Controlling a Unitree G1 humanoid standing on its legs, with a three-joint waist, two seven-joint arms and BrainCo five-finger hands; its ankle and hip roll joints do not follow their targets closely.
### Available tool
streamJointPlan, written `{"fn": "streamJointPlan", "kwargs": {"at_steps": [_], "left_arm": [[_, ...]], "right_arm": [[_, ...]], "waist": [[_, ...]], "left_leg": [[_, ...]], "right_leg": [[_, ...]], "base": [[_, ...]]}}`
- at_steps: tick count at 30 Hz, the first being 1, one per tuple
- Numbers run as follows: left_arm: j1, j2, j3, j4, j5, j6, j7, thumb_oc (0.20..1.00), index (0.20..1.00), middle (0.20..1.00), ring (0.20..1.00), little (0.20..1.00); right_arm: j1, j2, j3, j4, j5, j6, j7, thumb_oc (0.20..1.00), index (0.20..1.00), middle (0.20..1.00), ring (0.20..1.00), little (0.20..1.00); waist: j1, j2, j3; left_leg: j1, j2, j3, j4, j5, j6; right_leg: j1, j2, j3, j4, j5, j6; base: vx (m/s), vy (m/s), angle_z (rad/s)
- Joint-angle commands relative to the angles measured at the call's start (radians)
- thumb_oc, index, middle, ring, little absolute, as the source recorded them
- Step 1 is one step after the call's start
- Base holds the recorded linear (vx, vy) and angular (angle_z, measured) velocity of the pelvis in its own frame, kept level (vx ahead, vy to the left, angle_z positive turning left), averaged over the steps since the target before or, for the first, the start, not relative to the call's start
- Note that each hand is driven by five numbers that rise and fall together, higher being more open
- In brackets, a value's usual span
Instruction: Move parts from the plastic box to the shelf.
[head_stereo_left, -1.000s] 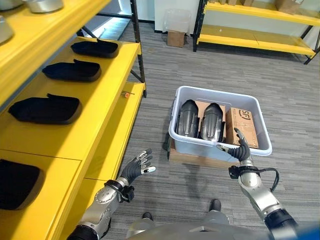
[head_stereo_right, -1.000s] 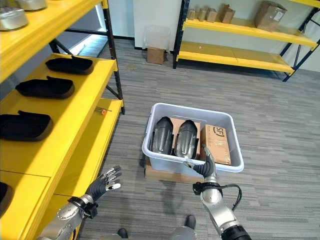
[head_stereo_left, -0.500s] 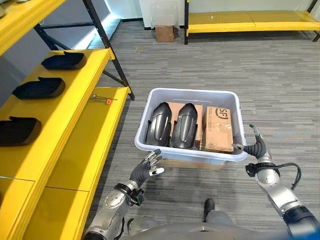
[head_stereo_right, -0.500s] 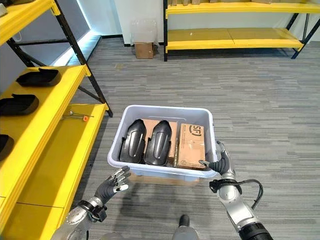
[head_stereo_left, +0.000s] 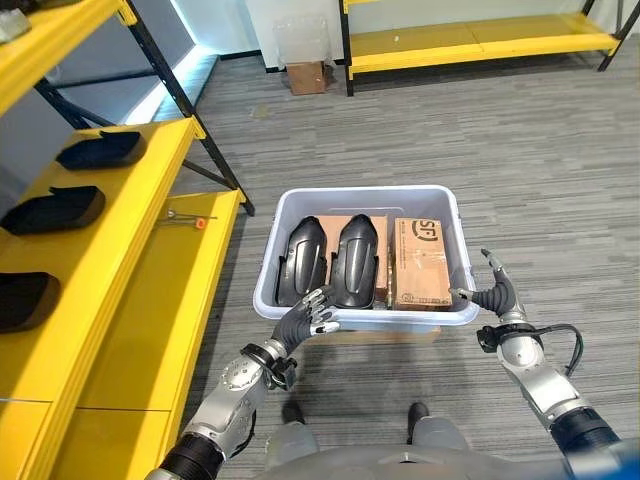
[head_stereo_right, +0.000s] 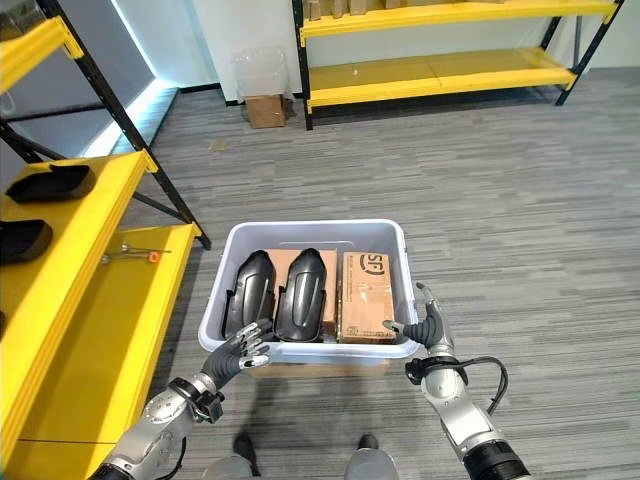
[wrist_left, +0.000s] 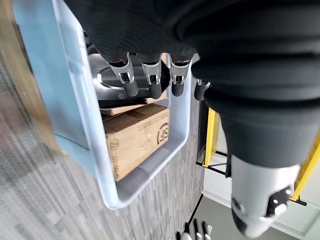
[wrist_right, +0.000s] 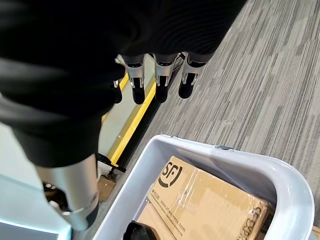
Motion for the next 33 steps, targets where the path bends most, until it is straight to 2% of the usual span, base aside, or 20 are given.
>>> {"fn": "streamJointPlan", "kwargs": {"at_steps": [1,2,3,9,11,16,20,27,29,33], "left_arm": [[0.027,0.01,0.053,-0.055,0.011,-0.038,-0.064,1.0,1.0,1.0,1.0,1.0],[0.013,0.01,0.039,-0.042,0.022,-0.036,-0.068,1.0,1.0,1.0,1.0,1.0],[0.007,0.011,0.034,-0.037,0.037,-0.037,-0.064,1.0,1.0,1.0,1.0,1.0],[0.018,0.018,0.039,-0.041,0.023,-0.028,-0.023,1.0,1.0,1.0,1.0,1.0],[0.028,0.021,0.045,-0.042,0.021,-0.03,-0.017,1.0,1.0,1.0,1.0,1.0],[0.078,0.03,0.063,-0.069,0.038,-0.053,0.013,1.0,1.0,1.0,1.0,1.0],[0.094,0.046,0.072,-0.094,0.03,-0.048,0.016,1.0,1.0,1.0,1.0,1.0],[0.063,0.079,0.087,-0.142,-0.019,-0.018,0.013,1.0,1.0,1.0,1.0,1.0],[0.025,0.091,0.087,-0.152,-0.034,-0.005,0.005,1.0,1.0,1.0,1.0,1.0],[-0.02,0.098,0.073,-0.164,-0.055,0.003,0.016,1.0,1.0,1.0,1.0,1.0]], "right_arm": [[-0.04,-0.016,0.006,-0.054,0.049,-0.025,0.038,1.0,1.0,1.0,1.0,1.0],[-0.031,-0.002,0.002,-0.05,0.066,-0.018,0.036,1.0,1.0,1.0,1.0,1.0],[-0.028,0.005,-0.001,-0.047,0.068,-0.017,0.04,1.0,1.0,1.0,1.0,1.0],[-0.014,0.036,-0.009,-0.067,0.064,0.015,0.063,1.0,1.0,1.0,1.0,1.0],[-0.014,0.039,-0.01,-0.074,0.064,0.019,0.067,1.0,1.0,1.0,1.0,1.0],[-0.063,0.066,0.0,-0.044,0.095,0.016,0.045,1.0,1.0,1.0,1.0,1.0],[-0.109,0.077,-0.01,0.006,0.129,0.013,0.016,1.0,1.0,1.0,1.0,1.0],[-0.257,0.076,-0.045,0.12,0.214,0.028,0.001,1.0,1.0,1.0,1.0,1.0],[-0.344,0.064,-0.053,0.16,0.23,0.027,0.006,1.0,1.0,1.0,1.0,1.0],[-0.454,0.044,-0.054,0.188,0.22,0.067,0.002,1.0,1.0,1.0,1.0,1.0]], "waist": [[0.003,0.011,0.001],[-0.007,0.002,-0.009],[-0.009,-0.002,-0.012],[-0.003,-0.016,-0.041],[0.002,-0.021,-0.044],[0.051,-0.038,-0.046],[0.081,-0.044,-0.045],[0.153,-0.03,-0.004],[0.177,-0.02,0.027],[0.202,-0.006,0.072]], "left_leg": [[0.039,-0.001,0.007,0.043,-0.014,0.004],[0.073,-0.038,0.007,0.031,-0.063,0.022],[0.081,-0.053,-0.004,0.03,-0.08,0.03],[0.132,-0.103,-0.037,0.002,-0.132,0.06],[0.137,-0.106,-0.033,-0.001,-0.135,0.063],[0.157,-0.106,0.015,-0.027,-0.137,0.065],[0.154,-0.109,0.01,-0.026,-0.139,0.069],[0.065,-0.105,-0.051,0.002,-0.122,0.062],[0.024,-0.1,-0.073,0.009,-0.108,0.055],[-0.027,-0.096,-0.102,0.037,-0.098,0.047]], "right_leg": [[0.005,0.002,-0.01,0.083,-0.004,0.029],[0.007,-0.002,0.001,0.087,-0.002,0.037],[0.006,-0.001,0.012,0.086,0.001,0.04],[0.001,0.008,0.052,0.056,0.026,0.055],[0.002,0.007,0.047,0.047,0.034,0.059],[0.01,-0.012,-0.043,0.026,0.048,0.07],[0.017,-0.014,-0.064,0.027,0.042,0.068],[-0.039,-0.016,-0.085,0.068,0.023,0.055],[-0.072,-0.016,-0.097,0.089,0.017,0.049],[-0.107,-0.019,-0.115,0.131,0.002,0.036]], "base": [[0.28,0.373,-0.74],[0.25,0.316,-0.62],[0.2,0.226,-0.36],[0.18,0.141,-0.08],[0.11,0.076,-0.16],[0.07,0.031,-0.19],[0.08,-0.018,-0.1],[0.0,-0.03,0.18],[-0.13,-0.027,0.19],[-0.06,0.009,0.25]]}}
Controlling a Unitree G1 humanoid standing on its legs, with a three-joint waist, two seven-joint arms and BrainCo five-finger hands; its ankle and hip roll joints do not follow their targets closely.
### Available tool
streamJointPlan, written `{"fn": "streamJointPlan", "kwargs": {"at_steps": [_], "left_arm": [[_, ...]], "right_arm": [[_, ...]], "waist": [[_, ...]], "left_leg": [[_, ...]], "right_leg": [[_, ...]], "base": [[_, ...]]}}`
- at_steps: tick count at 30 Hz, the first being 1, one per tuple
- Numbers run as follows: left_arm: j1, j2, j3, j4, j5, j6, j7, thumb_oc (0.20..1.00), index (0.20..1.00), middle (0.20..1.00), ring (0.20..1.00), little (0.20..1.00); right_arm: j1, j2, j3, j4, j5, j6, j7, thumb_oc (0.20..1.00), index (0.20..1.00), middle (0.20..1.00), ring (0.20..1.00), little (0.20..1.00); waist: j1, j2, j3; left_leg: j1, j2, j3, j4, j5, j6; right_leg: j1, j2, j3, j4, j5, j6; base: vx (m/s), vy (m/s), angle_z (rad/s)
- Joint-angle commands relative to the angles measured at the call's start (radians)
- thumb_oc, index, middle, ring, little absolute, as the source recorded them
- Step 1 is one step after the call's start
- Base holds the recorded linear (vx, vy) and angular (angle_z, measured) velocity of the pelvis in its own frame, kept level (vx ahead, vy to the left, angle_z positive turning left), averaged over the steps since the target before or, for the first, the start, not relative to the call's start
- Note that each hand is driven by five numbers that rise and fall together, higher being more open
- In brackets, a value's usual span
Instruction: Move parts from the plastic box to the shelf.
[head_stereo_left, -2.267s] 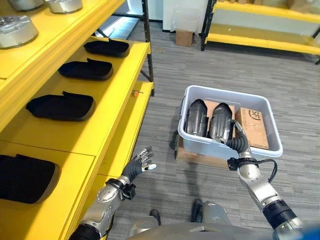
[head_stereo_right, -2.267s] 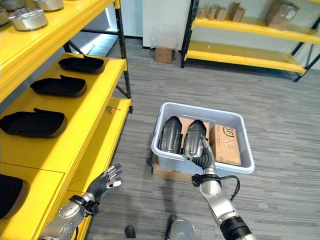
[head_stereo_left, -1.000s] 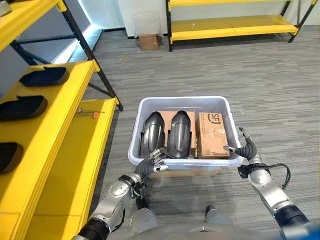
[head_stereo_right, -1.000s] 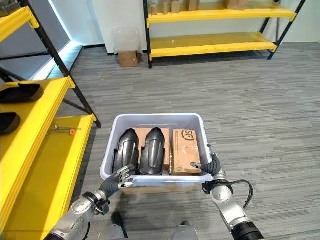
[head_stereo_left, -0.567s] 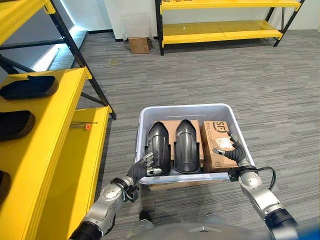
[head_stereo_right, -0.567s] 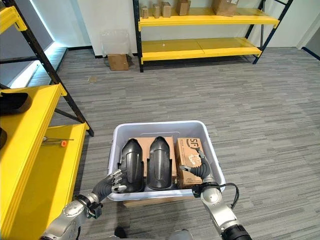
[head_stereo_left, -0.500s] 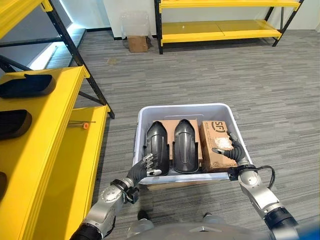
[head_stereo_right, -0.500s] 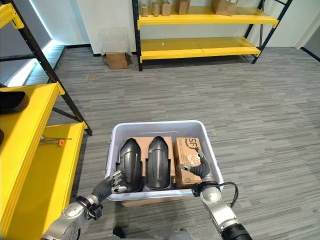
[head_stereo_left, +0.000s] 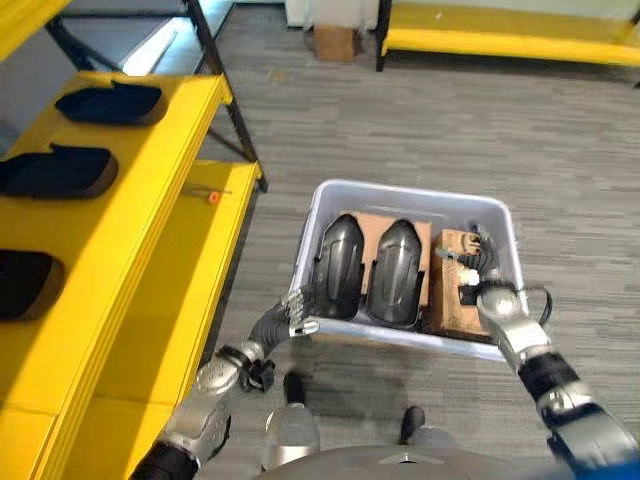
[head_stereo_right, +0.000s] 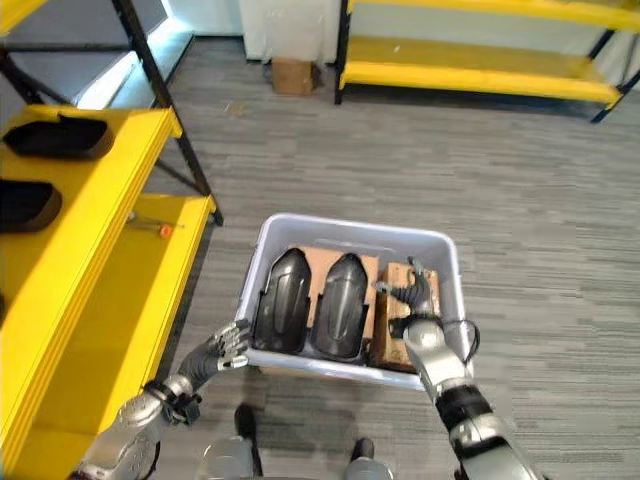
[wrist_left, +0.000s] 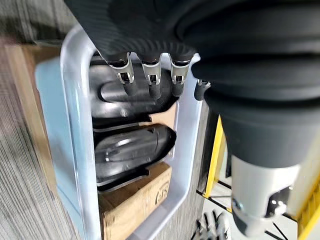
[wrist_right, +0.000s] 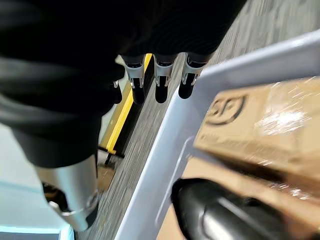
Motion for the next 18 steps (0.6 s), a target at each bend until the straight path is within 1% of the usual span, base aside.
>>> {"fn": "streamJointPlan", "kwargs": {"at_steps": [1,3,4,5,10,11,15,18], "left_arm": [[-0.012,0.001,-0.001,-0.056,-0.042,-0.024,0.01,1.0,1.0,1.0,1.0,1.0],[-0.027,-0.001,-0.007,-0.061,-0.049,-0.021,0.022,1.0,1.0,1.0,1.0,1.0],[-0.054,0.002,-0.016,-0.06,-0.058,-0.015,0.006,1.0,1.0,1.0,1.0,1.0],[-0.068,0.002,-0.025,-0.059,-0.049,-0.016,0.002,1.0,1.0,1.0,1.0,1.0],[-0.096,0.003,-0.051,-0.059,-0.053,-0.026,0.047,1.0,1.0,1.0,1.0,1.0],[-0.099,0.001,-0.058,-0.055,-0.05,-0.03,0.054,1.0,1.0,1.0,1.0,1.0],[-0.096,0.015,-0.059,-0.058,-0.046,-0.043,0.064,1.0,1.0,1.0,1.0,1.0],[-0.09,0.019,-0.057,-0.069,-0.048,-0.044,0.074,1.0,1.0,1.0,1.0,1.0]], "right_arm": [[-0.043,-0.029,-0.021,-0.042,0.007,0.012,-0.03,1.0,1.0,1.0,1.0,1.0],[-0.075,-0.029,-0.02,-0.028,0.011,0.022,-0.044,1.0,1.0,1.0,1.0,1.0],[-0.124,-0.019,-0.002,-0.017,0.016,0.033,-0.069,1.0,1.0,1.0,1.0,1.0],[-0.145,-0.013,0.004,-0.013,0.014,0.044,-0.086,1.0,1.0,1.0,1.0,1.0],[-0.183,-0.005,0.025,0.029,0.043,0.061,-0.128,1.0,1.0,1.0,1.0,1.0],[-0.186,-0.001,0.027,0.043,0.053,0.064,-0.162,1.0,1.0,1.0,1.0,1.0],[-0.175,0.008,0.01,0.072,0.097,0.027,-0.276,1.0,1.0,1.0,1.0,1.0],[-0.16,0.009,-0.012,0.063,0.113,0.022,-0.304,1.0,1.0,1.0,1.0,1.0]], "waist": [[0.029,0.019,0.006],[0.036,0.024,0.025],[0.048,0.033,0.062],[0.053,0.035,0.078],[0.063,0.045,0.134],[0.065,0.045,0.145],[0.069,0.035,0.18],[0.066,0.034,0.196]], "left_leg": [[-0.014,0.009,-0.102,0.059,-0.031,-0.014],[-0.032,0.009,-0.111,0.069,-0.029,-0.014],[-0.064,0.007,-0.12,0.073,-0.02,-0.016],[-0.078,0.006,-0.123,0.077,-0.018,-0.015],[-0.125,0.001,-0.132,0.104,-0.017,-0.011],[-0.134,0.0,-0.133,0.113,-0.018,-0.01],[-0.165,-0.001,-0.131,0.134,-0.025,-0.002],[-0.174,-0.002,-0.13,0.145,-0.028,0.001]], "right_leg": [[-0.072,0.006,-0.055,0.173,-0.05,-0.064],[-0.089,0.004,-0.058,0.194,-0.058,-0.069],[-0.128,0.004,-0.064,0.224,-0.066,-0.073],[-0.143,0.003,-0.066,0.236,-0.068,-0.074],[-0.2,-0.005,-0.067,0.288,-0.072,-0.077],[-0.211,-0.007,-0.065,0.301,-0.075,-0.078],[-0.246,-0.007,-0.059,0.328,-0.076,-0.077],[-0.257,-0.005,-0.054,0.337,-0.075,-0.075]], "base": [[-0.03,0.027,0.14],[-0.06,0.034,0.2],[-0.11,0.046,0.2],[-0.12,0.047,0.2],[-0.05,0.034,0.12],[0.0,0.016,0.07],[-0.02,-0.042,0.06],[-0.01,-0.006,0.0]]}}
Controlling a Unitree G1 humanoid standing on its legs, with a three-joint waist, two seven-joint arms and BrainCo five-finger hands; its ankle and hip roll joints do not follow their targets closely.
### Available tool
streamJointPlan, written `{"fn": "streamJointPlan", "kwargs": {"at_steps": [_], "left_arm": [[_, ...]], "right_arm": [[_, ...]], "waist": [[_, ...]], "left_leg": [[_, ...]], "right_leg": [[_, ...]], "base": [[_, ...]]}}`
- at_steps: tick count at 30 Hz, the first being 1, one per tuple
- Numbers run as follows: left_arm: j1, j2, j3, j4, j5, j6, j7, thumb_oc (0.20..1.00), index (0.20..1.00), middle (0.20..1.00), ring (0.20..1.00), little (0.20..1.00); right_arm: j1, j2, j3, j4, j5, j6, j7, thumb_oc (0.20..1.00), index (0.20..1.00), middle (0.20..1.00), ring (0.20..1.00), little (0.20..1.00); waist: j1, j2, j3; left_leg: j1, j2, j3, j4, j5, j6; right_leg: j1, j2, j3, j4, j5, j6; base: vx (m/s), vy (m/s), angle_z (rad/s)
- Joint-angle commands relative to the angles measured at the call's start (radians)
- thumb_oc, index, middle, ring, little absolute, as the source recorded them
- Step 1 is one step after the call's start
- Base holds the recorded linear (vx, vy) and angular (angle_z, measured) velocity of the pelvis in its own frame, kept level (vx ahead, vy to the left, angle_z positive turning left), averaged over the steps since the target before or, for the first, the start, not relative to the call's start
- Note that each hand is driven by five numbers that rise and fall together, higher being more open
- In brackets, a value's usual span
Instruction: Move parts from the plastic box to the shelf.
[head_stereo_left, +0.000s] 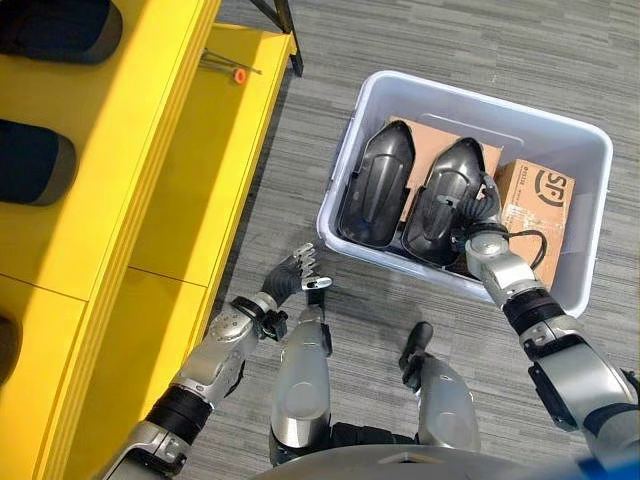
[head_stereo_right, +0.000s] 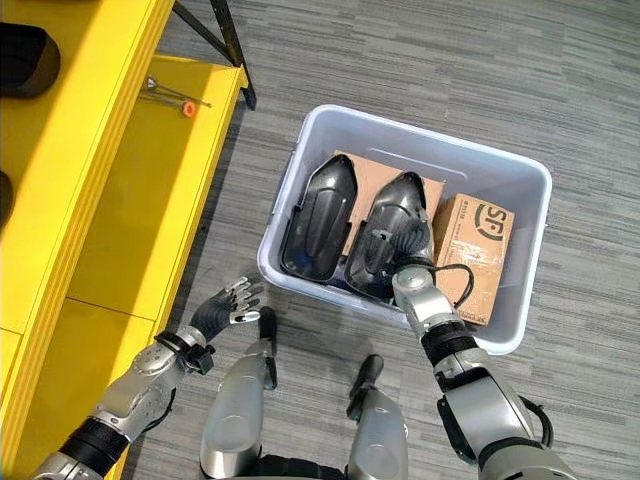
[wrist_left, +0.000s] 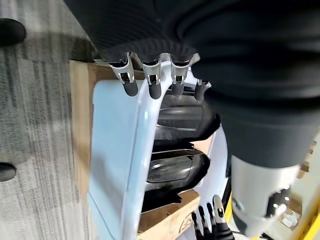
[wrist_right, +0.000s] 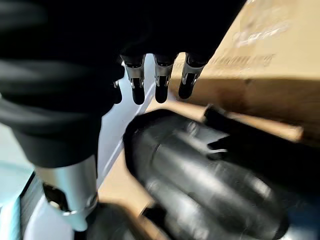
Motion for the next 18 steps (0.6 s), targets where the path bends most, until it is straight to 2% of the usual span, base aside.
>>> {"fn": "streamJointPlan", "kwargs": {"at_steps": [1,12,15,16,18], "left_arm": [[0.046,0.013,-0.014,-0.072,-0.023,-0.059,0.014,1.0,1.0,1.0,1.0,1.0],[0.037,-0.006,-0.047,-0.083,-0.036,-0.051,0.044,1.0,1.0,1.0,1.0,1.0],[0.038,-0.014,-0.051,-0.083,-0.037,-0.05,0.056,1.0,1.0,1.0,1.0,1.0],[0.041,-0.025,-0.056,-0.084,-0.035,-0.049,0.062,1.0,1.0,1.0,1.0,1.0],[0.036,-0.039,-0.057,-0.078,-0.033,-0.046,0.064,1.0,1.0,1.0,1.0,1.0]], "right_arm": [[0.024,-0.019,-0.054,-0.058,0.037,-0.055,-0.083,1.0,1.0,1.0,1.0,1.0],[0.073,-0.004,-0.059,-0.1,-0.027,-0.114,-0.122,1.0,1.0,1.0,1.0,1.0],[0.091,0.005,-0.052,-0.142,-0.062,-0.106,-0.141,1.0,1.0,1.0,1.0,1.0],[0.115,0.011,-0.042,-0.176,-0.077,-0.082,-0.116,1.0,1.0,1.0,1.0,1.0],[0.14,0.021,-0.009,-0.196,-0.113,-0.08,-0.104,1.0,1.0,1.0,1.0,1.0]], "waist": [[-0.004,0.009,-0.029],[-0.033,0.018,-0.01],[-0.043,0.019,-0.01],[-0.053,0.02,-0.01],[-0.06,0.022,-0.01]], "left_leg": [[0.005,-0.008,-0.053,0.041,-0.04,-0.016],[-0.012,-0.009,-0.03,0.059,-0.052,-0.008],[-0.011,-0.009,-0.023,0.058,-0.054,-0.007],[-0.011,-0.009,-0.017,0.054,-0.055,-0.008],[-0.016,-0.01,-0.009,0.051,-0.054,-0.006]], "right_leg": [[-0.063,0.028,-0.018,0.106,0.0,-0.048],[-0.099,0.027,0.006,0.115,0.007,-0.042],[-0.105,0.027,0.012,0.112,0.009,-0.04],[-0.114,0.027,0.02,0.11,0.011,-0.038],[-0.126,0.027,0.027,0.105,0.014,-0.037]], "base": [[0.0,0.0,0.0],[-0.02,0.017,-0.06],[-0.01,0.017,-0.02],[-0.05,0.059,-0.1],[-0.07,0.044,-0.1]]}}
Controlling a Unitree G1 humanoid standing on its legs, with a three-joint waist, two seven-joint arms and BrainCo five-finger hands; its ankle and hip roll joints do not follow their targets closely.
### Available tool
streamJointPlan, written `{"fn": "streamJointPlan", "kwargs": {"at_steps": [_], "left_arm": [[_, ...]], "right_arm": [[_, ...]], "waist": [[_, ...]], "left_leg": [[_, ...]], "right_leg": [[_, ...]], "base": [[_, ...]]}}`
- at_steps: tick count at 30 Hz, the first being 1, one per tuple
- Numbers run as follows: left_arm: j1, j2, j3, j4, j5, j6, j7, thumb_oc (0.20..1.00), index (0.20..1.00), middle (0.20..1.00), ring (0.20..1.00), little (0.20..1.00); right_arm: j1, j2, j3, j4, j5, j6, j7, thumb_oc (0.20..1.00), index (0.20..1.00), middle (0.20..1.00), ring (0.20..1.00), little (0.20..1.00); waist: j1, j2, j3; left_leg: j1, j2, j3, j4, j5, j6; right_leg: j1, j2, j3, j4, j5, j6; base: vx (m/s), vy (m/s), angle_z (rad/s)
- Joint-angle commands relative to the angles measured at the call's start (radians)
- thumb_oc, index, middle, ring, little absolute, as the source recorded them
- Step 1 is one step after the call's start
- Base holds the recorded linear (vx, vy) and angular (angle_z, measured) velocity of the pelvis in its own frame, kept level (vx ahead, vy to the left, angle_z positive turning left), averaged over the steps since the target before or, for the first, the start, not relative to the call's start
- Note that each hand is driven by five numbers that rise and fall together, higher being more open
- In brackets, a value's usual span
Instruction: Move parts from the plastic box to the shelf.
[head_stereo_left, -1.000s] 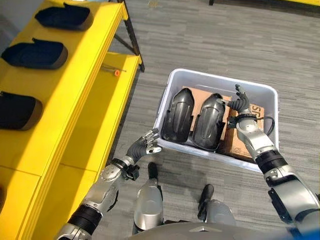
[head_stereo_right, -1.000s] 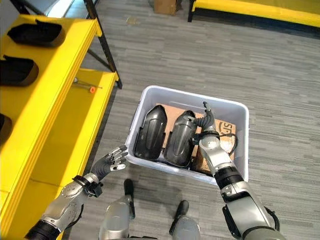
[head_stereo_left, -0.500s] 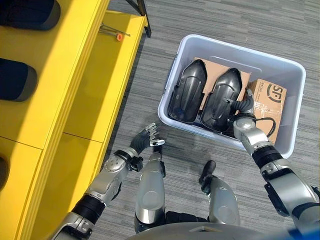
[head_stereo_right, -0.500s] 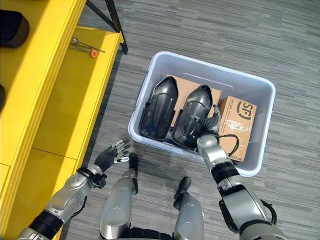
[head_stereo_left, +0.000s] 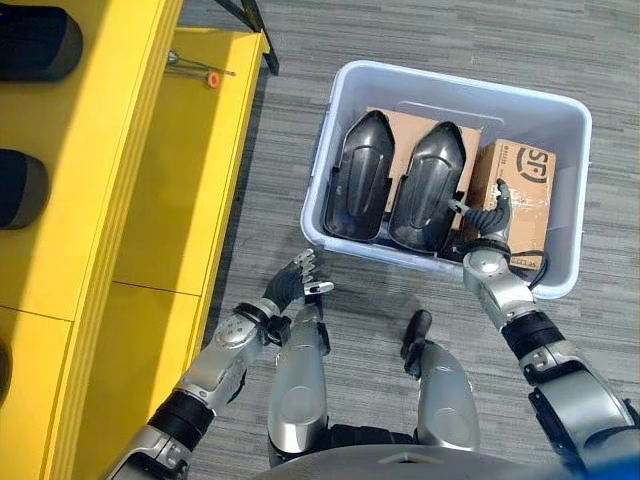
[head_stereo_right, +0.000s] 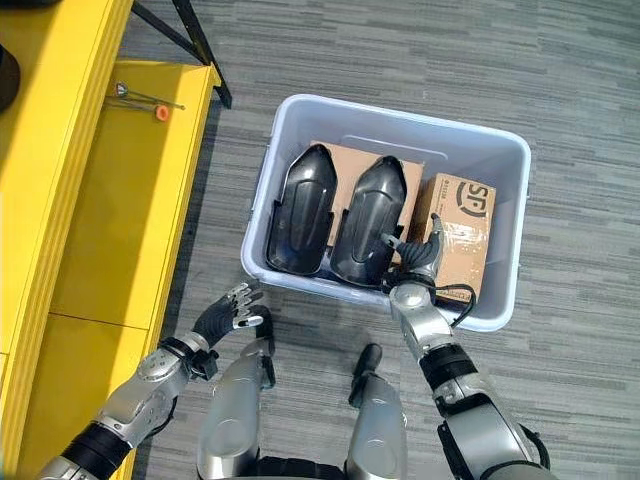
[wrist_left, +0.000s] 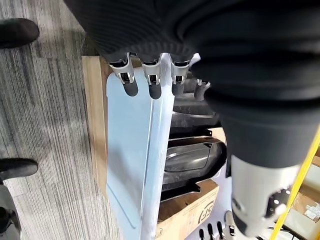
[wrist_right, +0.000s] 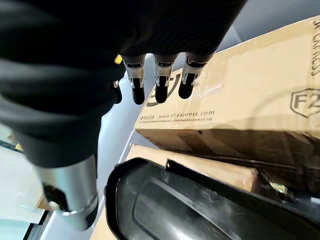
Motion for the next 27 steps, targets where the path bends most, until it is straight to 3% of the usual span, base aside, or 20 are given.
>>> {"fn": "streamJointPlan", "kwargs": {"at_steps": [1,14,27], "left_arm": [[0.031,-0.02,-0.024,-0.075,-0.036,-0.043,0.012,1.0,1.0,1.0,1.0,1.0],[0.014,-0.03,-0.03,-0.061,-0.039,-0.028,0.01,1.0,1.0,1.0,1.0,1.0],[-0.029,-0.027,-0.049,-0.037,-0.064,0.001,-0.01,1.0,1.0,1.0,1.0,1.0]], "right_arm": [[0.003,-0.01,0.004,-0.037,-0.079,-0.03,0.005,1.0,1.0,1.0,1.0,1.0],[-0.016,-0.011,0.026,-0.012,-0.071,-0.024,0.038,1.0,1.0,1.0,1.0,1.0],[-0.098,0.009,-0.016,0.216,0.141,0.009,0.046,1.0,1.0,1.0,1.0,1.0]], "waist": [[0.003,0.023,-0.011],[0.001,0.033,-0.011],[0.019,0.051,-0.011]], "left_leg": [[0.0,-0.013,-0.043,0.05,-0.059,-0.008],[-0.024,-0.027,-0.04,0.052,-0.066,-0.005],[-0.064,-0.035,-0.044,0.064,-0.069,-0.002]], "right_leg": [[-0.065,0.032,-0.021,0.057,0.024,-0.033],[-0.102,0.021,-0.02,0.067,0.025,-0.026],[-0.145,0.011,-0.032,0.092,0.026,-0.024]], "base": [[-0.07,0.019,-0.05],[-0.02,0.002,0.0],[0.0,-0.002,0.0]]}}
